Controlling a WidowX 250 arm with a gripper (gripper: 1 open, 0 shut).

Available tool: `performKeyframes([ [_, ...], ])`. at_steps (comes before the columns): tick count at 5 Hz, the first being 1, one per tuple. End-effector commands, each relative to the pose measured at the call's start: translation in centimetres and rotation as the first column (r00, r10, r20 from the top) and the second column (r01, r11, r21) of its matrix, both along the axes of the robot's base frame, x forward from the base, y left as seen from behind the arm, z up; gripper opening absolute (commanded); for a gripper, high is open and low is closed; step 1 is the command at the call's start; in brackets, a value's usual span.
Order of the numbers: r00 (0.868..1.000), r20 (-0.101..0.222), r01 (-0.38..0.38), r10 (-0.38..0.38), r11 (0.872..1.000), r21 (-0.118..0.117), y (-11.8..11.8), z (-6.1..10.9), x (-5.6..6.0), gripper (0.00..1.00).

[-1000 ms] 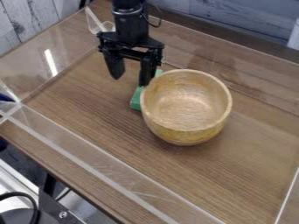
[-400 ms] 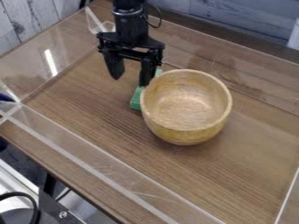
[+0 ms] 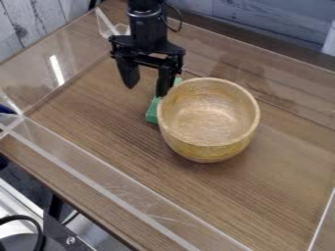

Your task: Put the green block in the brown bowl

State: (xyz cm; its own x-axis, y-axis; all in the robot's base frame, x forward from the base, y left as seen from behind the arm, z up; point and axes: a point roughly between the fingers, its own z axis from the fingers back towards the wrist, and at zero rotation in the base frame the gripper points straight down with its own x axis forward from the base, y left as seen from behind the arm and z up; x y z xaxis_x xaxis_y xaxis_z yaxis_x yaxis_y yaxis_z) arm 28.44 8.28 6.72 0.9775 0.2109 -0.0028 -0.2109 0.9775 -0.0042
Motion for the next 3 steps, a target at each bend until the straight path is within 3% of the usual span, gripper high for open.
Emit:
performKeyframes([
  [1, 1.0, 0.032, -0.001, 0.0, 1.0, 0.021, 0.0, 0.5, 0.6, 1.0],
  [3, 1.0, 0.007, 0.011, -0.012, 1.0, 0.018, -0.7, -0.8, 0.9, 1.0],
])
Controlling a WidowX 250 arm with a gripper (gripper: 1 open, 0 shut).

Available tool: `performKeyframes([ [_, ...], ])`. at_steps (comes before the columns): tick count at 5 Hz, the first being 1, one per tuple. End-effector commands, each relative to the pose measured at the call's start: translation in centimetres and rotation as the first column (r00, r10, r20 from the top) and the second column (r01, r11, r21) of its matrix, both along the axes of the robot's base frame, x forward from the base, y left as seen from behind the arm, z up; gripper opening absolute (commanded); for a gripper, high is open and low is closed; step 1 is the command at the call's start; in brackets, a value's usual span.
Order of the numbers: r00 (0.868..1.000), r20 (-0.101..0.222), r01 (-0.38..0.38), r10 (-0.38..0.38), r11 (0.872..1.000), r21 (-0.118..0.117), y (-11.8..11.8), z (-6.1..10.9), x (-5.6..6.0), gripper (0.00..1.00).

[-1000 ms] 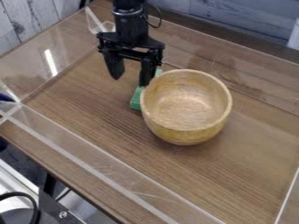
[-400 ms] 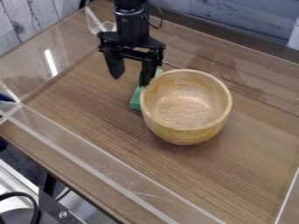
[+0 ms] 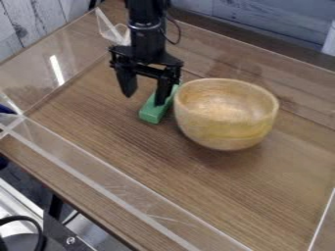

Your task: Put the green block in the brown bowl

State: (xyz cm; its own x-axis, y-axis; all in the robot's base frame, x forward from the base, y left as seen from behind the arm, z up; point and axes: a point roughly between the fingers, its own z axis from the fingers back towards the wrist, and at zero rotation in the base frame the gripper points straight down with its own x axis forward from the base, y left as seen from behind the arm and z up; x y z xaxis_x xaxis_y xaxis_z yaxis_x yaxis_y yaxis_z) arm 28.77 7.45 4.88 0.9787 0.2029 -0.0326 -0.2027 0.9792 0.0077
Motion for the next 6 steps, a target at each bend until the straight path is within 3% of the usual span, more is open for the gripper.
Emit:
performKeyframes([
  [1, 1.0, 0.024, 0.001, -0.001, 1.0, 0.016, 0.2, 0.2, 0.8, 1.0],
  [2, 1.0, 0.015, -0.002, 0.002, 1.0, 0.019, 0.2, -0.6, 0.9, 0.0],
  [4, 1.0, 0.019, -0.006, 0.006, 1.0, 0.014, 0.2, -0.2, 1.2, 0.0],
  [6, 0.999, 0.048, -0.023, 0.023, 1.0, 0.001, 0.6, 0.5, 3.5, 0.0],
])
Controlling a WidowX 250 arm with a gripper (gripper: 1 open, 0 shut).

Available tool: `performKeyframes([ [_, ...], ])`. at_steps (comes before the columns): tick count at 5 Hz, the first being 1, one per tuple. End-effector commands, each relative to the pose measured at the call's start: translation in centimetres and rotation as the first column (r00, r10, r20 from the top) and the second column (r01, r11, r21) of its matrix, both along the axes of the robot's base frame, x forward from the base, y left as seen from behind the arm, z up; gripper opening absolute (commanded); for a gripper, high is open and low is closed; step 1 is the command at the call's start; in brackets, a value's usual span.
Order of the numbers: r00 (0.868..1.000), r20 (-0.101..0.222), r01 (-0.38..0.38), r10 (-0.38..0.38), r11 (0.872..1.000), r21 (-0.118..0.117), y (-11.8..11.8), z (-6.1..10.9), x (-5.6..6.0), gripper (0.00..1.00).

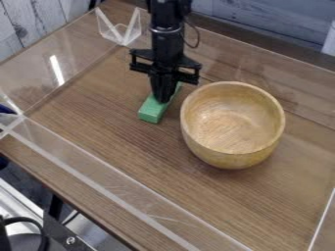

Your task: Put the green block in the brown bowl

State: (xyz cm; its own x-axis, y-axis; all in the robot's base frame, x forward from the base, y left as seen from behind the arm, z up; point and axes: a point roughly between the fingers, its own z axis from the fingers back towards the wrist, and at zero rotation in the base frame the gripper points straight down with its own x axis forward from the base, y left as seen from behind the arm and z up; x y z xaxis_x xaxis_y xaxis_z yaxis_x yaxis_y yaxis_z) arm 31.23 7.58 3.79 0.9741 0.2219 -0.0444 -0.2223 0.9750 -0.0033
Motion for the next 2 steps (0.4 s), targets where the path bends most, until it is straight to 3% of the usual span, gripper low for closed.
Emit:
performKeyframes([
  [1, 0.997, 0.074, -0.006, 0.005, 1.0, 0.006, 0.3, 2.1, 2.5, 0.0],
  [2, 0.996, 0.087, -0.006, 0.006, 1.0, 0.001, 0.2, 2.6, 3.5, 0.0],
])
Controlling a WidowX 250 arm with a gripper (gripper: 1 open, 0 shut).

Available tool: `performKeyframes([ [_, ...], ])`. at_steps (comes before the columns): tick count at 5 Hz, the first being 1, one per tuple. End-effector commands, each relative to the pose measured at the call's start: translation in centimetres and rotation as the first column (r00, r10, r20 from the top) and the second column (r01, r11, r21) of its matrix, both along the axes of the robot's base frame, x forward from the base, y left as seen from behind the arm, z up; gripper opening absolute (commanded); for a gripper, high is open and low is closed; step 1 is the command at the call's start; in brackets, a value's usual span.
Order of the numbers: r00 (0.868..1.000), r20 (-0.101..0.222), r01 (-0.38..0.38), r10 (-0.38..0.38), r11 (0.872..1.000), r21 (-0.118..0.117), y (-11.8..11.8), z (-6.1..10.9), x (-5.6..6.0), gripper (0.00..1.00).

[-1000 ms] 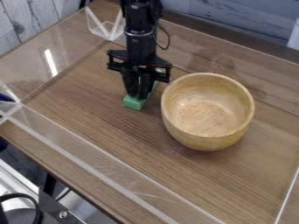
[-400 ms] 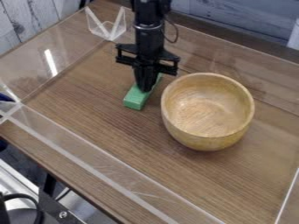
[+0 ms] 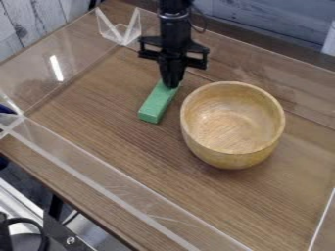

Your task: Put the green block in the brown bowl

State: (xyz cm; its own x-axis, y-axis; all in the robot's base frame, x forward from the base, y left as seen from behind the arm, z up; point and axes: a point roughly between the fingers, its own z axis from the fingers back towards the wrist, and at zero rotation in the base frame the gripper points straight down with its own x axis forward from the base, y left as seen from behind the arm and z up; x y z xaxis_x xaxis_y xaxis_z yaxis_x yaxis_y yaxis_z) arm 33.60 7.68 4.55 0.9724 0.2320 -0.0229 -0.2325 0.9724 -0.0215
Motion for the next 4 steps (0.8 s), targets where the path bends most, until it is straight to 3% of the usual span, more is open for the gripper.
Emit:
performKeyframes([
  [1, 0.997, 0.071, 0.004, -0.005, 1.0, 0.014, 0.1, 2.0, 1.9, 0.0],
  [4, 0.997, 0.077, -0.004, 0.002, 1.0, 0.025, 0.7, 1.6, 3.2, 0.0],
])
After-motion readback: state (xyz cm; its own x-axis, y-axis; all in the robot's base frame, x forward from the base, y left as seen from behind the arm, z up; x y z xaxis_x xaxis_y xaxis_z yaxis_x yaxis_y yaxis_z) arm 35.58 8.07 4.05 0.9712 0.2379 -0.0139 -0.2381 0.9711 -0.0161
